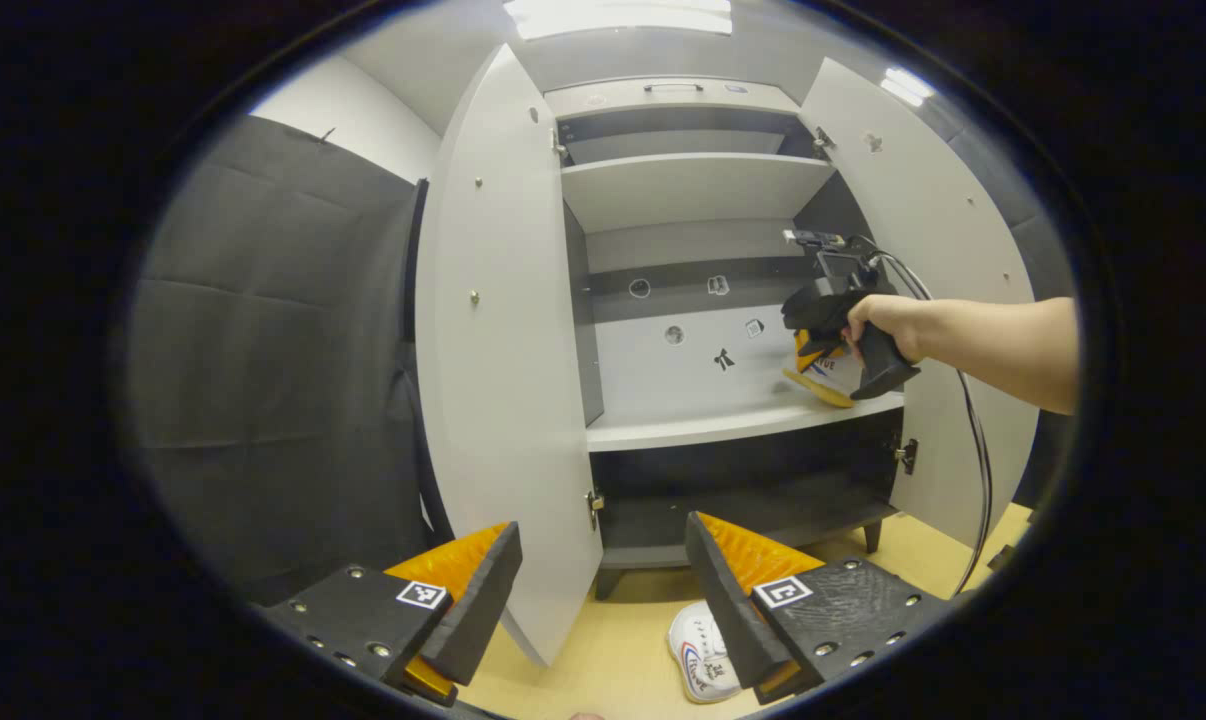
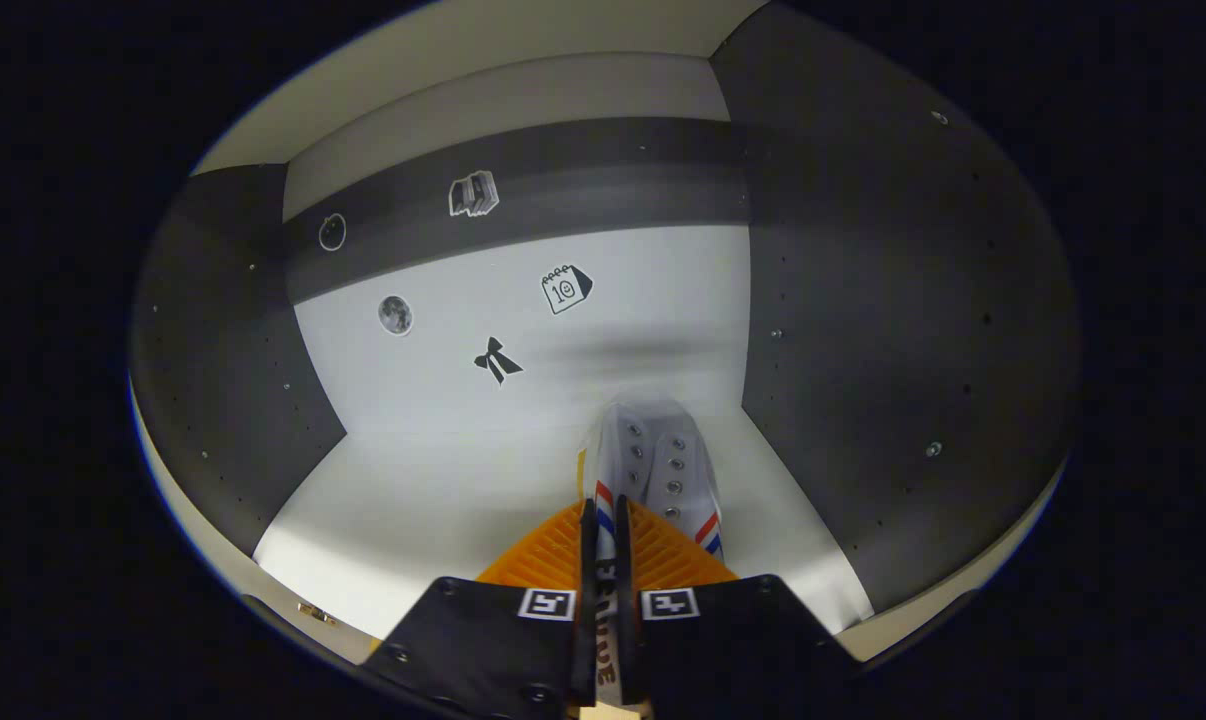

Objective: Grab one shoe with the right hand and put it into the shoe cabinet, grab the other shoe with the left hand and put it into the shoe cabinet; then close the right door with the right hand and the left door with the left hand.

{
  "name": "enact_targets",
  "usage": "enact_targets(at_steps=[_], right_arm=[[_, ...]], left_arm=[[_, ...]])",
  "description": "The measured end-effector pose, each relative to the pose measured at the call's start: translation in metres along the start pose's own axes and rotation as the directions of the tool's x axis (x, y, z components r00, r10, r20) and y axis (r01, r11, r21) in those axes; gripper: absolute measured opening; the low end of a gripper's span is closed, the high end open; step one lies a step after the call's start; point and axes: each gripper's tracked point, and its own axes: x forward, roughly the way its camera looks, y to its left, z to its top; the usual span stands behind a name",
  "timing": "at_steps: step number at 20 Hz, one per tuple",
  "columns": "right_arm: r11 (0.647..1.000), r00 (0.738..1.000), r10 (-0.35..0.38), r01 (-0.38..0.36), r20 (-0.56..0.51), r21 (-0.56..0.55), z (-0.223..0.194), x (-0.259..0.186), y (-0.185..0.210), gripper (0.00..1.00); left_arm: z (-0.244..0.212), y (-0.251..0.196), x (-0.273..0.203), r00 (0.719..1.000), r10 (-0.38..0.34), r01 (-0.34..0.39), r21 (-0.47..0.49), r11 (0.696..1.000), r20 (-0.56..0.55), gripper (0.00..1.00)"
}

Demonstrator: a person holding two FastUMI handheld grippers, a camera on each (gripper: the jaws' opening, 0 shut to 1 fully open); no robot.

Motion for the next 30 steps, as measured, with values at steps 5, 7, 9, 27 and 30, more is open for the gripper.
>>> enact_targets(at_steps=[5,7,9,27,30], right_arm=[[0.998,0.99,-0.003,0.013,0.141,-0.069,0.019,-0.032,0.0,0.69],[0.997,0.983,0.008,0.005,0.186,-0.071,0.023,-0.055,-0.002,0.97],[0.997,0.971,0.032,-0.014,0.235,-0.078,0.023,-0.082,-0.002,0.99],[0.987,0.924,0.104,-0.049,0.368,-0.155,-0.09,-0.286,-0.034,0.99],[0.989,0.927,0.093,-0.045,0.363,-0.139,-0.113,-0.309,-0.04,1.0]], left_arm=[[-0.004,-0.005,0.012,1.0,-0.018,0.018,0.01,1.0,-0.017,0.94],[-0.008,-0.008,0.018,0.999,-0.033,0.033,0.009,0.999,-0.03,0.94],[-0.014,-0.01,0.024,0.998,-0.051,0.051,-0.001,0.999,-0.048,0.94],[-0.108,-0.061,0.069,0.918,-0.278,0.26,-0.101,0.96,-0.282,0.94],[-0.142,-0.069,0.071,0.888,-0.302,0.283,-0.106,0.953,-0.346,0.94]])
